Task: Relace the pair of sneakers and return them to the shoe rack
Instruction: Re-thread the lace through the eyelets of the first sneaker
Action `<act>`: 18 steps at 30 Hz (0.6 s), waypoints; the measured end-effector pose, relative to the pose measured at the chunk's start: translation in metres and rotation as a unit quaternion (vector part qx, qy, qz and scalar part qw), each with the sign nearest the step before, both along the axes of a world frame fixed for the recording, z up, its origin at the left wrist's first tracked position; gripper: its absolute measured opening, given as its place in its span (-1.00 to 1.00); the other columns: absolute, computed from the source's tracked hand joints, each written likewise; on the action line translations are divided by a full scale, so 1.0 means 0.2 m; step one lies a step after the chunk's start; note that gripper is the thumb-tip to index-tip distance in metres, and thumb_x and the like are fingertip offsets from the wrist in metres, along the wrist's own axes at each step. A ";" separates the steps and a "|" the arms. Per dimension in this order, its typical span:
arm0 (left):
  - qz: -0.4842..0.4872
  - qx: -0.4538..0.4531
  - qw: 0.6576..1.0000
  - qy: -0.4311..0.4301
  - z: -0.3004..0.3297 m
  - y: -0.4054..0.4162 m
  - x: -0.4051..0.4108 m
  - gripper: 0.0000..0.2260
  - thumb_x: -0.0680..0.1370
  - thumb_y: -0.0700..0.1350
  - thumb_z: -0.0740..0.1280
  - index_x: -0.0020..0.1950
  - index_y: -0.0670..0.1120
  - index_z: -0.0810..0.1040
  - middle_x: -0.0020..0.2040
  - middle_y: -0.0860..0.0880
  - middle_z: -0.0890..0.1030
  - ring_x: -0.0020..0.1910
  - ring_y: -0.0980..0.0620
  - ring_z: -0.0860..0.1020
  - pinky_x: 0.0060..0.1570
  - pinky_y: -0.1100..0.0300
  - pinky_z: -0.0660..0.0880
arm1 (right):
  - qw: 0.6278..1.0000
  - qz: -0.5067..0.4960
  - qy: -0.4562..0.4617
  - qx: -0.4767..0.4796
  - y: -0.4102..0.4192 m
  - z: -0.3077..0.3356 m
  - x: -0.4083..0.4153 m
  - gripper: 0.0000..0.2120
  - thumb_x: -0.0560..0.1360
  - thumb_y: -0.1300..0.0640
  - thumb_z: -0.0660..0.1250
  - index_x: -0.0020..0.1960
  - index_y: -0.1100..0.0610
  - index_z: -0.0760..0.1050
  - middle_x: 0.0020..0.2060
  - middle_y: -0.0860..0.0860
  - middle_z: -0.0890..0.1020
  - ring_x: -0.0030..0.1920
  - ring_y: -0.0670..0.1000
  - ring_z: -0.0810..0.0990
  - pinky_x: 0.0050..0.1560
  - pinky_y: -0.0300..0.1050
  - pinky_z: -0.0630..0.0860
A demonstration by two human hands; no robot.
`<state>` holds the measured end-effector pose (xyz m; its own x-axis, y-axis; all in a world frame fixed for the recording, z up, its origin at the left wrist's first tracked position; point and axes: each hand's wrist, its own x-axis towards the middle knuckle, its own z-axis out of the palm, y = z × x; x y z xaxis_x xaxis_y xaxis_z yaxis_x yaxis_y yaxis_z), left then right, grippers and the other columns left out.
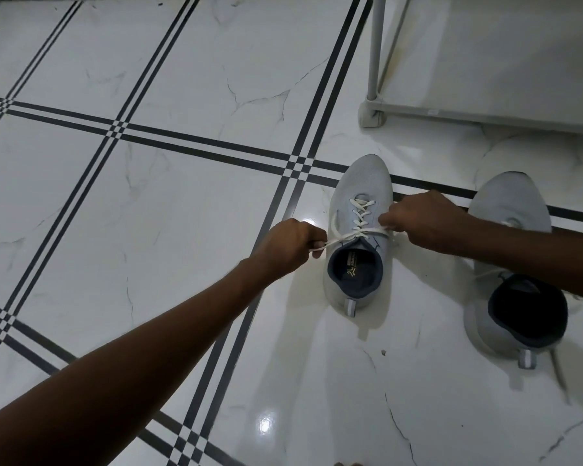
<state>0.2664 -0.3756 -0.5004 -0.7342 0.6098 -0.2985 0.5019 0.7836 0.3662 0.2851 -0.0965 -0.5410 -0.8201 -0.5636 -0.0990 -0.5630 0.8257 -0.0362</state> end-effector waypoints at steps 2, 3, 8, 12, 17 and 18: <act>-0.004 -0.004 1.000 -0.010 -0.01 -0.01 0.01 -0.71 0.49 -0.36 0.26 -0.32 -0.02 0.53 -0.43 0.10 0.46 -0.46 0.12 0.37 -0.42 0.32 0.23 | 1.000 0.015 0.014 0.002 0.01 -0.04 0.01 -0.67 0.25 0.37 0.26 -0.12 0.01 0.55 -0.33 -0.03 0.63 -0.32 0.12 0.60 -0.40 -0.16 0.16; -0.002 -0.007 1.000 -0.015 -0.01 -0.01 0.02 -0.70 0.50 -0.36 0.26 -0.33 -0.01 0.49 -0.45 0.11 0.44 -0.48 0.14 0.36 -0.44 0.37 0.21 | 1.000 0.021 0.018 0.004 0.01 -0.05 0.02 -0.68 0.28 0.35 0.23 -0.11 0.01 0.55 -0.32 -0.02 0.64 -0.31 0.13 0.61 -0.39 -0.14 0.18; 0.020 -0.020 0.998 -0.050 -0.03 -0.04 0.02 -0.68 0.48 -0.38 0.23 -0.35 -0.01 0.50 -0.51 0.15 0.40 -0.53 0.18 0.36 -0.49 0.47 0.34 | 0.997 0.047 0.056 -0.005 0.00 -0.05 0.06 -0.59 0.35 0.22 -0.07 -0.17 0.03 0.55 -0.40 -0.02 0.61 -0.44 0.11 0.59 -0.42 -0.16 0.11; 0.034 -0.037 0.996 -0.067 -0.04 -0.06 0.03 -0.69 0.48 -0.36 0.23 -0.35 -0.01 0.50 -0.52 0.14 0.39 -0.51 0.18 0.37 -0.48 0.40 0.21 | 0.997 0.054 0.050 -0.002 -0.01 -0.08 0.08 -0.57 0.39 0.19 -0.08 -0.13 0.03 0.58 -0.41 -0.01 0.60 -0.47 0.10 0.59 -0.42 -0.17 0.12; 0.039 -0.041 0.996 -0.068 -0.03 -0.08 0.05 -0.71 0.49 -0.35 0.23 -0.33 -0.02 0.49 -0.50 0.14 0.38 -0.50 0.15 0.35 -0.44 0.35 0.17 | 0.998 0.054 0.042 0.011 -0.02 -0.08 0.07 -0.60 0.41 0.19 -0.03 -0.07 0.02 0.57 -0.35 0.00 0.63 -0.40 0.12 0.62 -0.40 -0.15 0.17; 0.040 -0.042 0.997 -0.060 -0.03 -0.09 0.04 -0.72 0.50 -0.34 0.24 -0.32 -0.02 0.50 -0.48 0.15 0.38 -0.50 0.15 0.35 -0.45 0.37 0.16 | 0.998 0.051 0.029 0.007 -0.03 -0.08 0.06 -0.62 0.39 0.21 -0.02 -0.07 0.02 0.55 -0.32 0.00 0.64 -0.36 0.12 0.62 -0.39 -0.14 0.20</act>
